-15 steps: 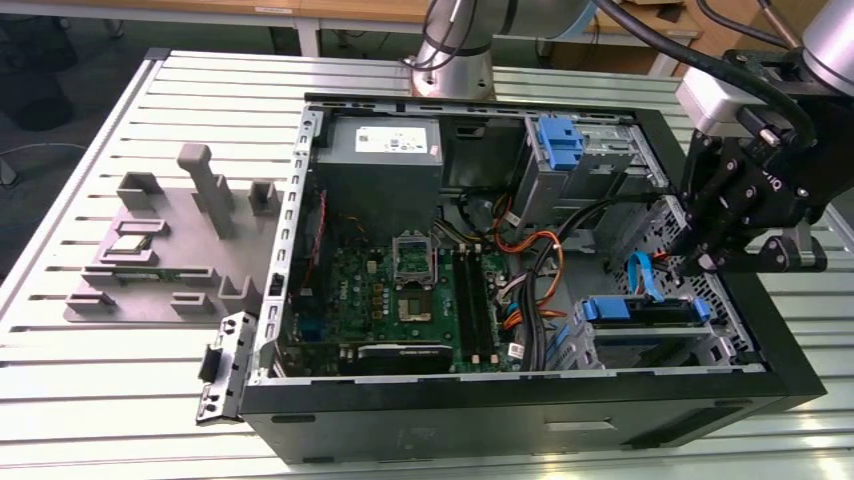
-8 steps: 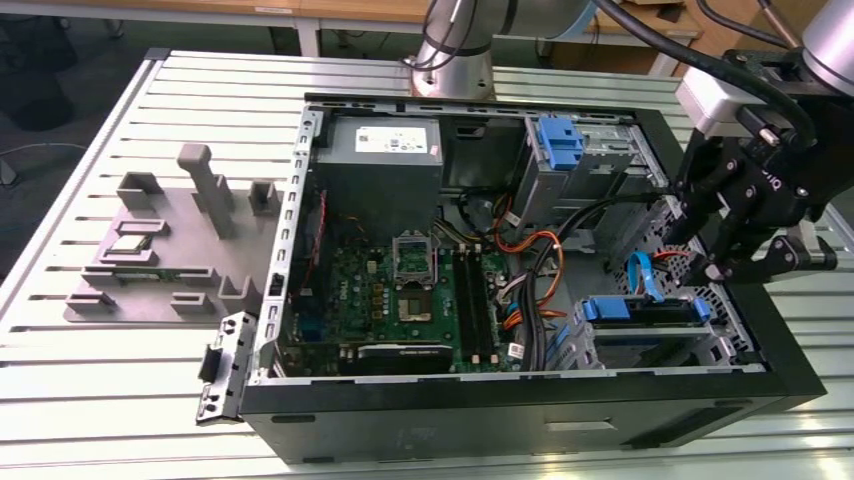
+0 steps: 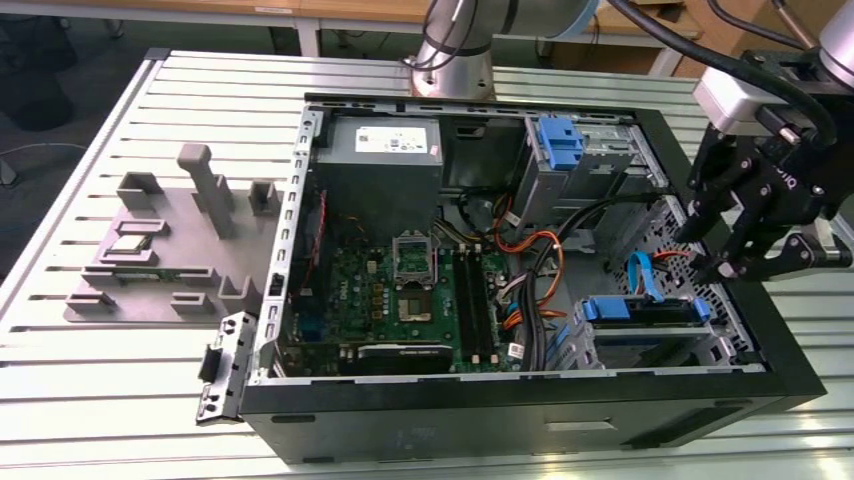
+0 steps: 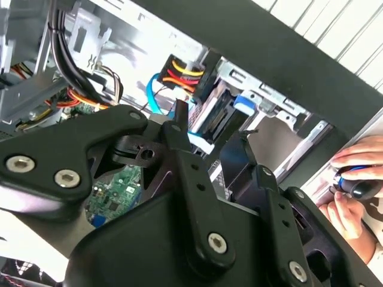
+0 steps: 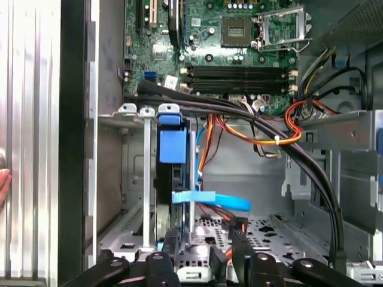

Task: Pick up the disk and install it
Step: 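Insert the second disk wire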

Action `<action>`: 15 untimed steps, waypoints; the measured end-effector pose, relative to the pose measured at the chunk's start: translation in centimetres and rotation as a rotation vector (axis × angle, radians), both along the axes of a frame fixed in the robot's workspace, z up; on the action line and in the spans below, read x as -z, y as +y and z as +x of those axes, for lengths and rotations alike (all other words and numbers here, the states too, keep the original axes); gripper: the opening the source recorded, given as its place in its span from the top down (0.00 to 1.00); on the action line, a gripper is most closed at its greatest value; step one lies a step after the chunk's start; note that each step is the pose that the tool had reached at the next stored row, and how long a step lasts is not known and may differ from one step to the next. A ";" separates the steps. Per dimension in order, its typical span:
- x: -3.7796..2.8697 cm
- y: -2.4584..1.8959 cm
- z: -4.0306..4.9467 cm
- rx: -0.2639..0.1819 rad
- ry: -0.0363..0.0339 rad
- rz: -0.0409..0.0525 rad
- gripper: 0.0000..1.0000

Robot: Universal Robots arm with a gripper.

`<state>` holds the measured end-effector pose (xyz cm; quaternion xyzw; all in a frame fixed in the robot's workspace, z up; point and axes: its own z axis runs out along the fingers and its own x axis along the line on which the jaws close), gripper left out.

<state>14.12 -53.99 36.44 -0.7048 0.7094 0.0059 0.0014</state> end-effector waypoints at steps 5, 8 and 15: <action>0.34 0.10 0.62 0.000 0.0000 -0.0002 0.51; 0.69 0.18 0.90 0.000 0.0000 -0.0001 0.51; 1.12 0.25 1.40 0.000 0.0000 -0.0001 0.51</action>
